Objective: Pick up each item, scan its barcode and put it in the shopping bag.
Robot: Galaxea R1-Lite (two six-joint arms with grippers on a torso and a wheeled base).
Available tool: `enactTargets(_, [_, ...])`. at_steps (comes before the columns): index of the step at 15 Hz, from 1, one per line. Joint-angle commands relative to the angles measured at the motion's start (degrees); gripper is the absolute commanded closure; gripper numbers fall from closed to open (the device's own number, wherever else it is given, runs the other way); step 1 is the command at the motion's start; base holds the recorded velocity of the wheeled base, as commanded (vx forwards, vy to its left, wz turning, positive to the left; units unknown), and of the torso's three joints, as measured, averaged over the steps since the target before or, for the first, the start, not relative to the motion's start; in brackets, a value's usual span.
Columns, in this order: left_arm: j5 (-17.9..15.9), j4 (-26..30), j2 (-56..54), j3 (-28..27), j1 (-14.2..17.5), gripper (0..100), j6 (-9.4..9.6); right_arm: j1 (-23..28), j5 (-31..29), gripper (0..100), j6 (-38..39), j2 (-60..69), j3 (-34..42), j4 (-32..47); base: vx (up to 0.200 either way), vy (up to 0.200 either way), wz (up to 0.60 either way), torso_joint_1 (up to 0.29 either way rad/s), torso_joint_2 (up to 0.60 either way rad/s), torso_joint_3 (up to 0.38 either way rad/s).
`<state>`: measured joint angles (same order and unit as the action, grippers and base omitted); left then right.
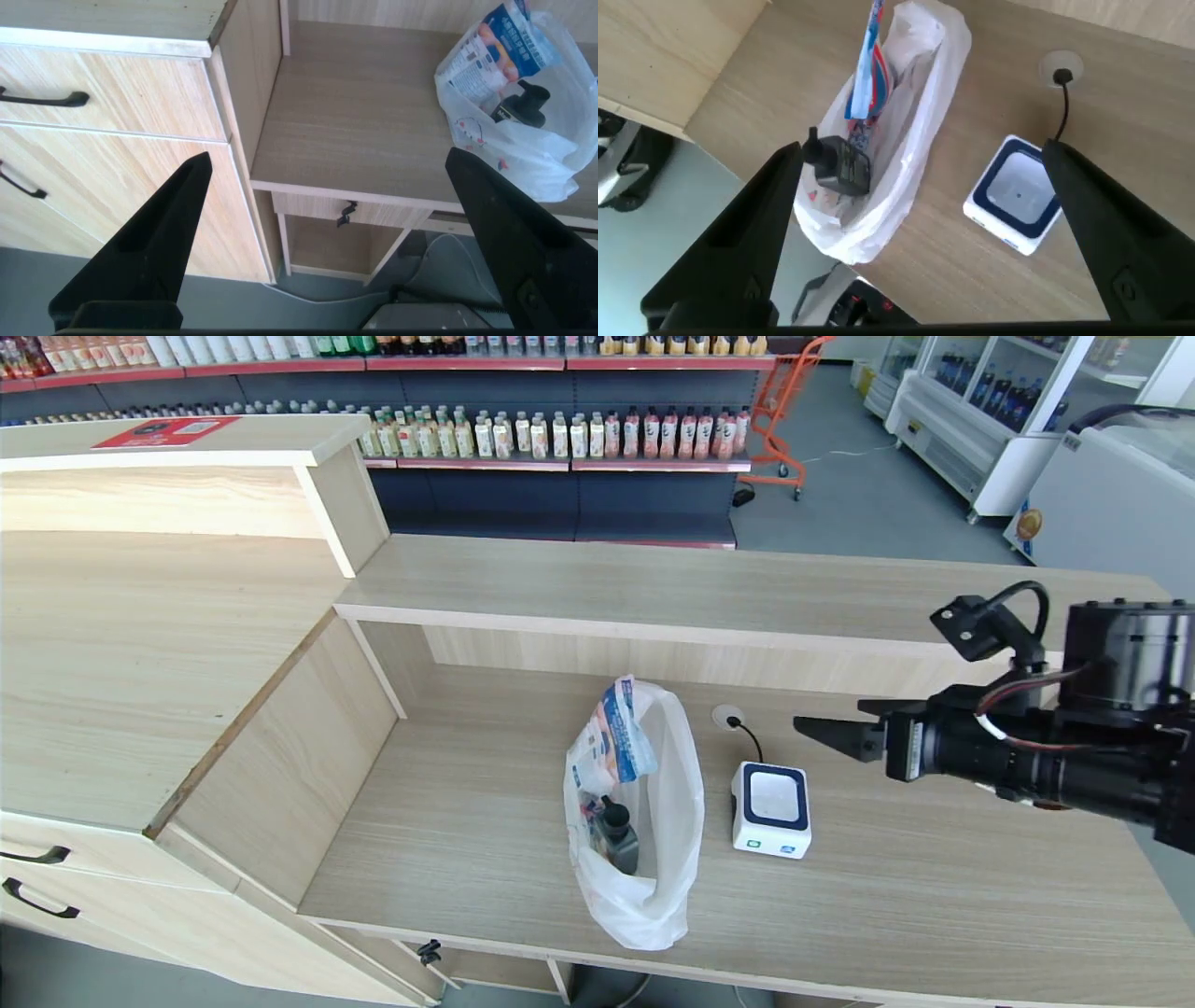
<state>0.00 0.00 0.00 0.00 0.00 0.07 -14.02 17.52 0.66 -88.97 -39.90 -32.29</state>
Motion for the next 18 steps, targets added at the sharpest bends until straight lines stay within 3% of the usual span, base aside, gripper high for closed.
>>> enactTargets(1, [0.0, 0.0, 0.09, 0.0, 0.0, 0, 0.01, 8.22, -5.74, 0, -0.39, 33.6, 25.22, 3.38, 0.0, 0.0, 0.0, 0.0, 0.0, 0.0])
enactTargets(3, [0.0, 0.0, 0.09, 0.0, 0.0, 0, 0.01, 8.39, -8.47, 0, -0.57, 49.59, 38.67, 3.55, 0.0, 0.0, 0.0, 0.0, 0.0, 0.0])
enactTargets(4, [0.0, 0.0, 0.09, 0.0, 0.0, 0, 0.01, 8.48, -8.99, 0, -0.83, 56.36, 39.9, 5.4, 0.0, 0.0, 0.0, 0.0, 0.0, 0.0])
enactTargets(6, [0.0, 0.0, 0.09, 0.0, 0.0, 0, 0.01, 9.45, -9.43, 0, -2.06, 72.36, 39.9, 20.87, 0.0, 0.0, 0.0, 0.0, 0.0, 0.0])
enactTargets(7, [0.0, 0.0, 0.09, 0.0, 0.0, 0, 0.01, 13.4, -9.26, 0, -1.89, 80.88, 39.9, 31.77, 0.0, 0.0, 0.0, 0.0, 0.0, 0.0])
enactTargets(9, [0.0, 0.0, 0.09, 0.0, 0.0, 0, 0.01, 14.19, -9.26, 0, -4.79, 88.88, 39.9, 30.54, 0.0, 0.0, 0.0, 0.0, 0.0, 0.0])
enactTargets(15, [0.0, 0.0, 0.09, 0.0, 0.0, 0, 0.01, 14.11, -10.84, 0, -6.2, 88.97, 39.9, 30.8, 0.0, 0.0, 0.0, 0.0, 0.0, 0.0])
enactTargets(16, [0.0, 0.0, 0.09, 0.0, 0.0, 0, 0.01, 14.11, -11.72, 100, -6.02, 88.97, 39.9, 31.06, 0.0, 0.0, 0.0, 0.0, 0.0, 0.0])
enactTargets(18, [0.0, 0.0, 0.09, 0.0, 0.0, 0, 0.01, 14.11, -11.8, 100, -5.23, 88.97, 39.9, 32.47, 0.0, 0.0, 0.0, 0.0, 0.0, 0.0])
